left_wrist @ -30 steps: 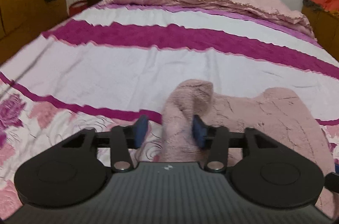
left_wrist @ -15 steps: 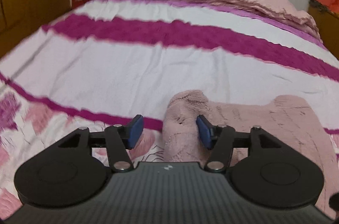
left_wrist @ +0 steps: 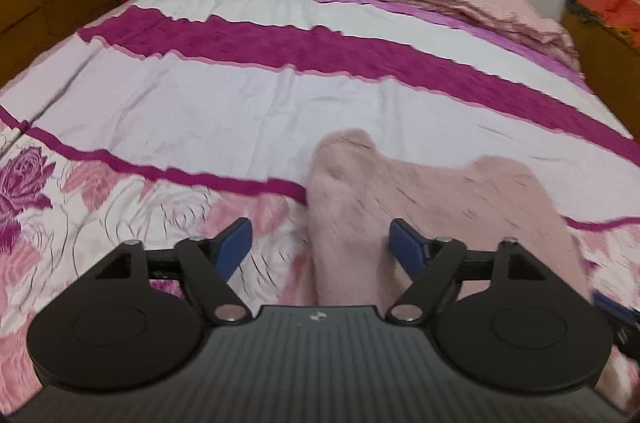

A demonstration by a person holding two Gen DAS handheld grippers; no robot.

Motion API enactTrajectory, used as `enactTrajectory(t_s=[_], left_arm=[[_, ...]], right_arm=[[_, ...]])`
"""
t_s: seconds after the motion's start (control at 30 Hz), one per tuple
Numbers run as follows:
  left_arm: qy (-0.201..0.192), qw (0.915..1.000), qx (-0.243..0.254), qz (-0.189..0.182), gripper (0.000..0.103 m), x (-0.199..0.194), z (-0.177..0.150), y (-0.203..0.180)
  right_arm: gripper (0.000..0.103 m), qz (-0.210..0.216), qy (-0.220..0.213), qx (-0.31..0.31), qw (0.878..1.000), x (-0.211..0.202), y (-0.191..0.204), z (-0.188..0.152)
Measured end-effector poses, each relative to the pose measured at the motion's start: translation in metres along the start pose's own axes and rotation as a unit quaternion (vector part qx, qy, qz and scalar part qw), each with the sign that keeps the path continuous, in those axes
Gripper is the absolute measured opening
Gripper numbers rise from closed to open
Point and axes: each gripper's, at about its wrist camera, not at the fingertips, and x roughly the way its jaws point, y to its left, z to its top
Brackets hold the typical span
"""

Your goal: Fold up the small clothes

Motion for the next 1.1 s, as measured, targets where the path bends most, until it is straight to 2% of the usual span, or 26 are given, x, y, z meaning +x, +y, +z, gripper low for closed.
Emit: enactTrajectory(t_s=[0.13, 0.33, 0.47, 0.73, 0.77, 0.8, 0.83, 0.87, 0.93, 1.03, 1.1], left_arm=[[0.012, 0.9996, 0.0, -0.027, 0.088, -0.02, -0.02, -0.005], [0.037, 0.9988, 0.028, -0.016, 0.089, -0.015, -0.048, -0.018], [0.039, 0.999, 0.002, -0.024, 0.091, -0.009, -0.053, -0.012], [0.063, 0.9925, -0.037, -0.098, 0.091, 0.012, -0.054, 0.0], [0.064, 0.991, -0.046, -0.108, 0.09, 0.014, -0.054, 0.003], [0.064, 0.9891, -0.053, -0.122, 0.083, 0.015, -0.055, 0.004], [0.064, 0.9867, -0.06, -0.136, 0.076, 0.016, -0.055, 0.006], [0.065, 0.9854, -0.065, -0.143, 0.074, 0.016, -0.055, 0.007], [0.063, 0.9841, -0.07, -0.15, 0.064, 0.014, -0.055, 0.008], [0.057, 0.9836, -0.069, -0.157, 0.055, 0.007, -0.053, 0.005], [0.052, 0.9834, -0.069, -0.16, 0.053, 0.0, -0.052, 0.002]], right_arm=[[0.077, 0.019, 0.016, 0.042, 0.999, 0.004, -0.009, 0.001], [0.077, 0.018, 0.05, 0.026, 0.998, 0.016, -0.006, -0.006], [0.078, 0.044, 0.074, 0.036, 0.996, 0.024, -0.008, -0.008], [0.078, 0.079, 0.096, 0.05, 0.991, 0.05, -0.011, -0.01], [0.078, 0.082, 0.096, 0.052, 0.991, 0.052, -0.011, -0.011], [0.077, 0.084, 0.096, 0.05, 0.991, 0.054, -0.01, -0.011], [0.073, 0.087, 0.097, 0.045, 0.991, 0.055, -0.007, -0.01], [0.069, 0.089, 0.097, 0.044, 0.99, 0.056, -0.006, -0.009], [0.056, 0.102, 0.098, 0.06, 0.988, 0.055, -0.006, -0.006], [0.05, 0.131, 0.087, 0.08, 0.984, 0.049, -0.003, 0.005], [0.049, 0.145, 0.08, 0.085, 0.983, 0.042, 0.004, 0.014]])
